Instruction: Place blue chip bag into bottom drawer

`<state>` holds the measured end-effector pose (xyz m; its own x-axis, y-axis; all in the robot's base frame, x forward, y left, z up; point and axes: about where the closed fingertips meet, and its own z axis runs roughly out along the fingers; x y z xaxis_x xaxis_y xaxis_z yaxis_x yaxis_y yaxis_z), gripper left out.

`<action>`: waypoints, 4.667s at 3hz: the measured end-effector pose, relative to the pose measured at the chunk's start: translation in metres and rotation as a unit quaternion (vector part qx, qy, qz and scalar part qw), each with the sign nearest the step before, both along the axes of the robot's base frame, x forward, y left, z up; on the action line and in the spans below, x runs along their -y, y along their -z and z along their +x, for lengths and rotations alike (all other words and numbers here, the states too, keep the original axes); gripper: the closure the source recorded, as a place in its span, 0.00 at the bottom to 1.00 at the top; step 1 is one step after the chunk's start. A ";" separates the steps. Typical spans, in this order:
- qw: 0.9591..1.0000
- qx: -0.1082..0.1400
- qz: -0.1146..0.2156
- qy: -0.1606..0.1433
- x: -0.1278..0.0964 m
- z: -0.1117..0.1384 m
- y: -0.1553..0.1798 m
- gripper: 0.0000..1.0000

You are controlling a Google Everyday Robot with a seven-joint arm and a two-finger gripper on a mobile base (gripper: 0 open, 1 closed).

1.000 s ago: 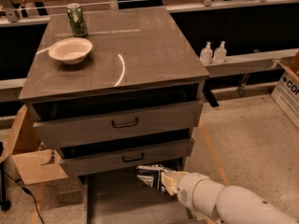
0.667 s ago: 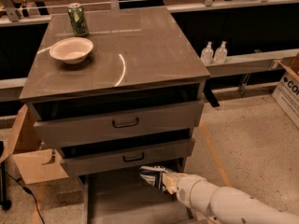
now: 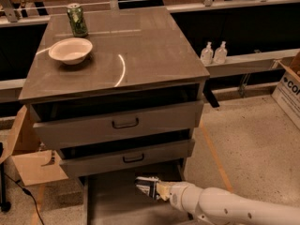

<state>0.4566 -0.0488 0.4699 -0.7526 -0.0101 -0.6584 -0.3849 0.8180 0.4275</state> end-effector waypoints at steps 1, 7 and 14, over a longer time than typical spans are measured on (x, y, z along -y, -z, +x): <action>1.000 -0.010 0.010 -0.005 -0.007 0.000 0.043 1.00; 0.997 -0.020 0.062 -0.042 -0.060 0.018 0.198 1.00; 0.998 0.054 0.020 0.023 -0.053 0.050 0.199 0.00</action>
Offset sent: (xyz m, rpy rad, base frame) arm 0.0082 0.0284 -0.1485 0.0511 0.0766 0.0249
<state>0.5067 0.0040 0.2707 -0.6768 0.0508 -0.7344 -0.3922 0.8193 0.4181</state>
